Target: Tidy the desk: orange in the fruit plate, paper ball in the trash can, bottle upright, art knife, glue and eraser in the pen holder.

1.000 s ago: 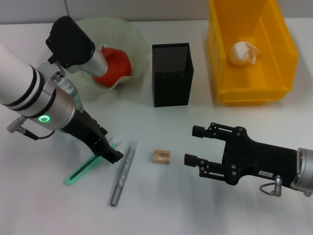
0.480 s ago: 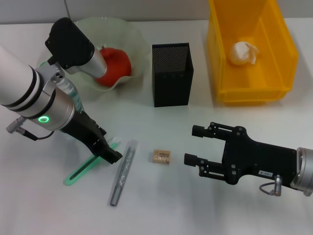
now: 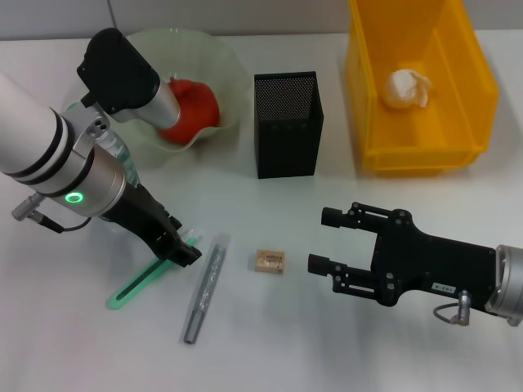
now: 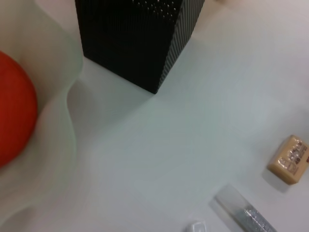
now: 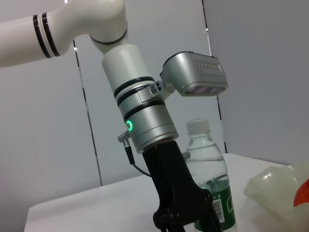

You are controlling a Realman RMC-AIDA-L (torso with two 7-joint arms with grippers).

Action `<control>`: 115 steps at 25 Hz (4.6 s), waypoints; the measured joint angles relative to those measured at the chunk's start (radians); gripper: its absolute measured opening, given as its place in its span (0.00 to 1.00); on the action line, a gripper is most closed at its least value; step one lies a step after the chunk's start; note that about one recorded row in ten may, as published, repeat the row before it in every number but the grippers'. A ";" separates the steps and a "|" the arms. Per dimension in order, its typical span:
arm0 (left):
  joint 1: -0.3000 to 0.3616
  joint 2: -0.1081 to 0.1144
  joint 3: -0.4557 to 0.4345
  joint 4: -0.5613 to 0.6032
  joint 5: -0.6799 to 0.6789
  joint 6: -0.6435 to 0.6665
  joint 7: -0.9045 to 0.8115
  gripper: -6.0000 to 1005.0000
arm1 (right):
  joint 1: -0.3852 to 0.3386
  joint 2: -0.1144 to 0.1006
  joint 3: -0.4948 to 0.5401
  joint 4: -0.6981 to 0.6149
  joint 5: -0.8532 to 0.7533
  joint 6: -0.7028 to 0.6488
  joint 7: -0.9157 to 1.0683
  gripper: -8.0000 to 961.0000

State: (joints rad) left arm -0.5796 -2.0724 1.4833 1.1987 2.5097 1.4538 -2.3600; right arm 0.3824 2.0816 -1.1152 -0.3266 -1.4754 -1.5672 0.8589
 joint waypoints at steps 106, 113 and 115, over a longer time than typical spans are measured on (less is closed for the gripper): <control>0.103 0.003 -0.003 0.253 -0.085 0.027 0.042 0.19 | 0.010 0.000 0.057 0.004 0.001 0.010 0.006 0.71; 0.116 0.001 -0.096 0.291 -0.283 -0.009 0.133 0.19 | 0.009 0.001 0.062 0.007 0.001 0.011 0.005 0.71; 0.114 0.000 -0.104 0.275 -0.371 -0.052 0.176 0.19 | 0.009 0.001 0.062 0.011 0.001 0.011 0.004 0.71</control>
State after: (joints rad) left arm -0.4658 -2.0724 1.3793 1.4735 2.1387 1.4016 -2.1836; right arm 0.3911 2.0825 -1.0533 -0.3154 -1.4741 -1.5561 0.8630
